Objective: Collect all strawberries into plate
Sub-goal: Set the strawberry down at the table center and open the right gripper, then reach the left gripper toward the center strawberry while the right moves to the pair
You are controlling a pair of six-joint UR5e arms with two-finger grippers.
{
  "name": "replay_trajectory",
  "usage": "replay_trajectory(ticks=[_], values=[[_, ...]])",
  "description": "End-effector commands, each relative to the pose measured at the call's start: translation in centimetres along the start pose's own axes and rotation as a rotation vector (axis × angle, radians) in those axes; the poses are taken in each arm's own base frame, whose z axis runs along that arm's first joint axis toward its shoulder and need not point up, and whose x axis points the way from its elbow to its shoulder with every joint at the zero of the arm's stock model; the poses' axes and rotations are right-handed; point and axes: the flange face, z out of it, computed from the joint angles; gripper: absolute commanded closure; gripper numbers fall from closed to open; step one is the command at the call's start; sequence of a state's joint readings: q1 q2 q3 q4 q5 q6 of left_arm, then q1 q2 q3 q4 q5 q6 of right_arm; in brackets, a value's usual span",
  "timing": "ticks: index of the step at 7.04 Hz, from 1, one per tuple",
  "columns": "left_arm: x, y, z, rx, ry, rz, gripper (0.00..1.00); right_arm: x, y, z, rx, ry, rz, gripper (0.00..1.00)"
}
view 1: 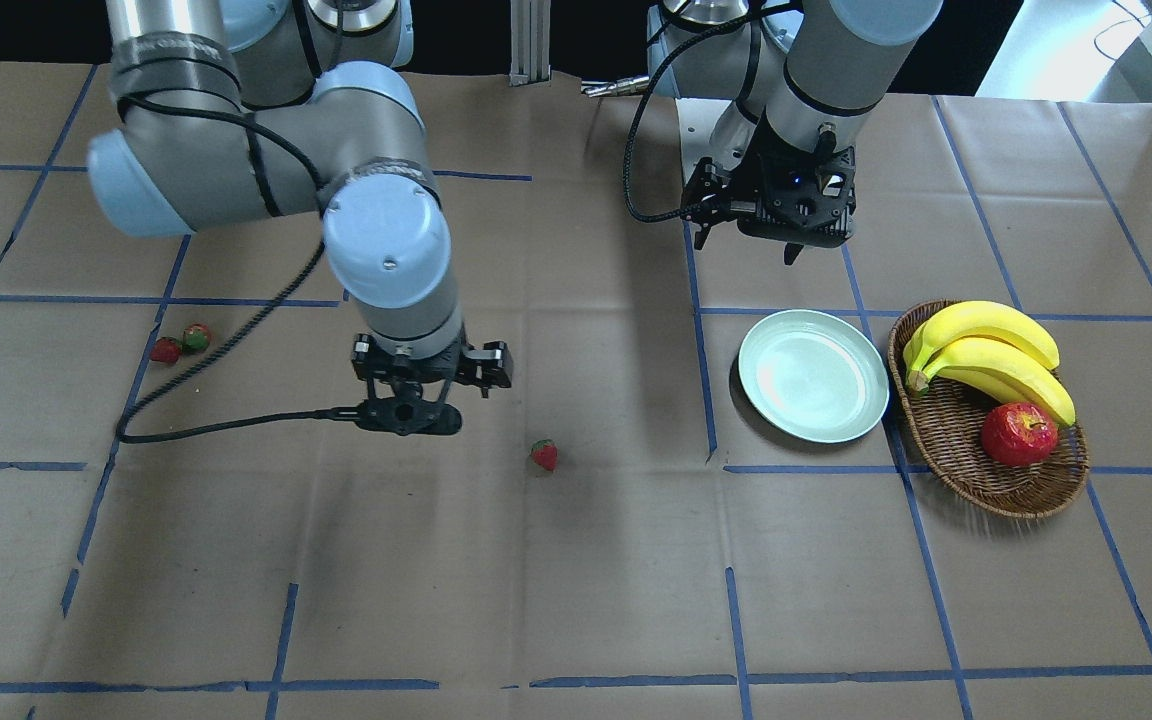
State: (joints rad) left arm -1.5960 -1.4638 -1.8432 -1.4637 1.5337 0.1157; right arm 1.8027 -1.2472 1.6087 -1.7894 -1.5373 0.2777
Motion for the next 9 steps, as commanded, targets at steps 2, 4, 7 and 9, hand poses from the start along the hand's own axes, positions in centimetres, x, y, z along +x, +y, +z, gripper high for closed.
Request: replay_trajectory(ticks=[2,4,7,9], values=[[2.1,-4.1,2.7,0.068,0.110,-0.124,0.00,15.2,4.9,-2.7,0.016,0.000,-0.027,0.00],[6.4,-7.1,7.6,0.077,0.102,-0.098,0.00,24.0,7.8,-2.1,0.024,-0.024,-0.070,0.00],[9.8,-12.1,15.2,0.065,0.101,-0.042,0.00,31.6,9.7,3.8,0.094,0.015,-0.046,0.00],[13.7,-14.4,18.4,0.079,0.106,-0.043,0.00,30.9,11.5,8.4,0.074,0.000,-0.037,0.00]])
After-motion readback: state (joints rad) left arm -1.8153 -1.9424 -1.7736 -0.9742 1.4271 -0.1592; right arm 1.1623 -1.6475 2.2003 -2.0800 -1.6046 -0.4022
